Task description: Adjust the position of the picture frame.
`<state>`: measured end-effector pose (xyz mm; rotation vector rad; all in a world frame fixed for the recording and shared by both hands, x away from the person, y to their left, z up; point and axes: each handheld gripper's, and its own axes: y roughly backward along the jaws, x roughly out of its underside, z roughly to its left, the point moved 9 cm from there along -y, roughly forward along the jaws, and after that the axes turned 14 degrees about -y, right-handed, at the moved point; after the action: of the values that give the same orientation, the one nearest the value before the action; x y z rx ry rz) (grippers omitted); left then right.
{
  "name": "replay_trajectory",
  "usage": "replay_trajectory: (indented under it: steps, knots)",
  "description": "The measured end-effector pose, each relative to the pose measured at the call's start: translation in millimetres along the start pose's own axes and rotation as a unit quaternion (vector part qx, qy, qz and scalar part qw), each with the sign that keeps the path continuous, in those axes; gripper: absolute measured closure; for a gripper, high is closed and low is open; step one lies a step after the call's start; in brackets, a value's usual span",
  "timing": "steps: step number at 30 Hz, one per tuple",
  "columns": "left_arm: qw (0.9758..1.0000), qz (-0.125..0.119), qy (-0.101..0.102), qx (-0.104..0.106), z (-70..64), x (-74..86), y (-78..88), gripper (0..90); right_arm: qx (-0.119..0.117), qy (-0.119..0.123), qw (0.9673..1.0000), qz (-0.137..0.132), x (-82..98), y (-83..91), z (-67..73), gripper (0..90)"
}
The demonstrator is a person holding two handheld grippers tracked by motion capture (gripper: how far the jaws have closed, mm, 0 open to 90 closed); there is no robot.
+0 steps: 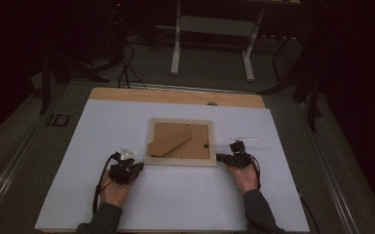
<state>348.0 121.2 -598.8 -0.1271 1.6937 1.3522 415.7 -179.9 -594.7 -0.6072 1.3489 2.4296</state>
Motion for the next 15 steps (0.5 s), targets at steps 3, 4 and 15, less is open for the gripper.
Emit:
replay_trajectory:
  steps: [3, 4, 15]
  knots:
    - [1.0000, -0.002, -0.006, 0.004, -1.1, -0.2, -0.2, 90.0, 0.007, 0.009, 0.9998, -0.014, 1.2, 0.9, 0.2, 89.6]
    - [1.0000, -0.002, -0.006, 0.004, -1.1, -0.2, -0.2, 90.0, 0.012, 0.016, 0.9996, -0.021, 1.8, 1.4, 0.0, 89.3]
    - [0.9999, -0.010, -0.003, 0.006, 2.9, -1.0, -0.2, 85.9, 0.089, 0.106, 0.9881, -0.067, 2.8, 20.5, -4.5, 88.8]
